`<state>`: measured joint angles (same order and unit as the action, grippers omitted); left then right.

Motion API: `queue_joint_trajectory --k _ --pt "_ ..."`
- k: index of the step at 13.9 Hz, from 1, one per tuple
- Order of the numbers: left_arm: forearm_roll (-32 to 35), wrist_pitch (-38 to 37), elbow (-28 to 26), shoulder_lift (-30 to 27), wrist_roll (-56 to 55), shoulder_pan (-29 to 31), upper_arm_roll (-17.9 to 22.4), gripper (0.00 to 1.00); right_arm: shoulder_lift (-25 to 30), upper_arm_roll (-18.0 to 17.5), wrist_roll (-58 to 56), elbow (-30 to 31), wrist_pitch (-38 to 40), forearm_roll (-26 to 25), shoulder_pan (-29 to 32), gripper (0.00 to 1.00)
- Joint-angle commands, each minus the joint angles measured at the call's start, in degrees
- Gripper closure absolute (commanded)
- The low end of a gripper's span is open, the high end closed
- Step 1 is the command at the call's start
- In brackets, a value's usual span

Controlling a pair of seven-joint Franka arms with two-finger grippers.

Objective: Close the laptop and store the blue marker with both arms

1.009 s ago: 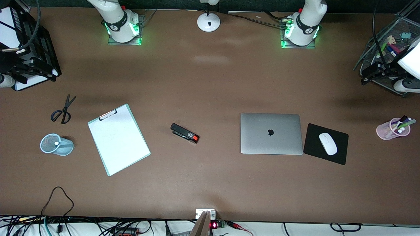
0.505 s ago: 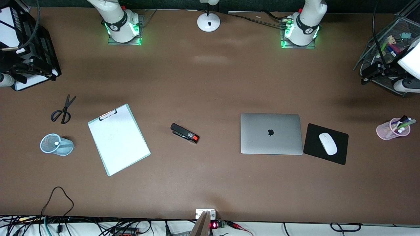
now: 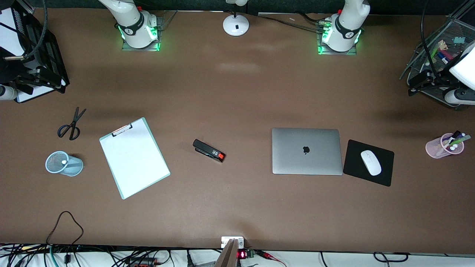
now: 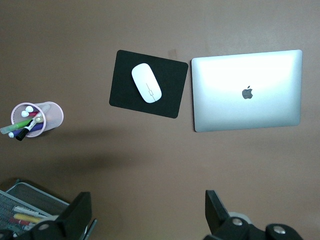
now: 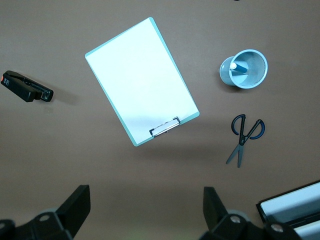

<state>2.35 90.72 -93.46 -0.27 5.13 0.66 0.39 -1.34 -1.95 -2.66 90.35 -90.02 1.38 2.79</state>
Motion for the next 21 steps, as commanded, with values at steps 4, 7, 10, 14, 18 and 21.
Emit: queue_joint_trajectory --k 4,7,10,14,18,21 --pt "-0.6 -1.34 1.61 0.62 0.67 0.31 -0.13 0.0 2.13 -0.08 3.62 0.7 -0.51 -1.38 -0.07 0.0" --pt "-0.6 -1.34 1.96 0.71 0.67 0.22 -0.04 0.0 3.01 0.01 3.71 1.57 -0.32 -1.47 0.1 0.0" --pt "-0.6 -1.34 1.96 0.71 0.58 0.22 -0.13 0.0 3.19 0.01 3.71 1.84 -0.59 -1.47 0.02 0.0" --pt "-0.6 -1.34 1.96 0.71 0.67 0.31 -0.13 0.0 3.19 0.01 3.01 2.02 -1.56 -1.47 0.11 0.0" --pt "-0.6 -1.34 1.96 0.71 0.67 0.14 -0.13 0.0 4.76 0.19 1.52 5.44 -4.89 -1.56 0.19 0.0" --pt "-0.6 -1.34 1.96 0.71 0.67 0.22 -0.13 0.0 5.56 0.19 1.52 6.24 -5.78 -1.47 0.19 0.0"
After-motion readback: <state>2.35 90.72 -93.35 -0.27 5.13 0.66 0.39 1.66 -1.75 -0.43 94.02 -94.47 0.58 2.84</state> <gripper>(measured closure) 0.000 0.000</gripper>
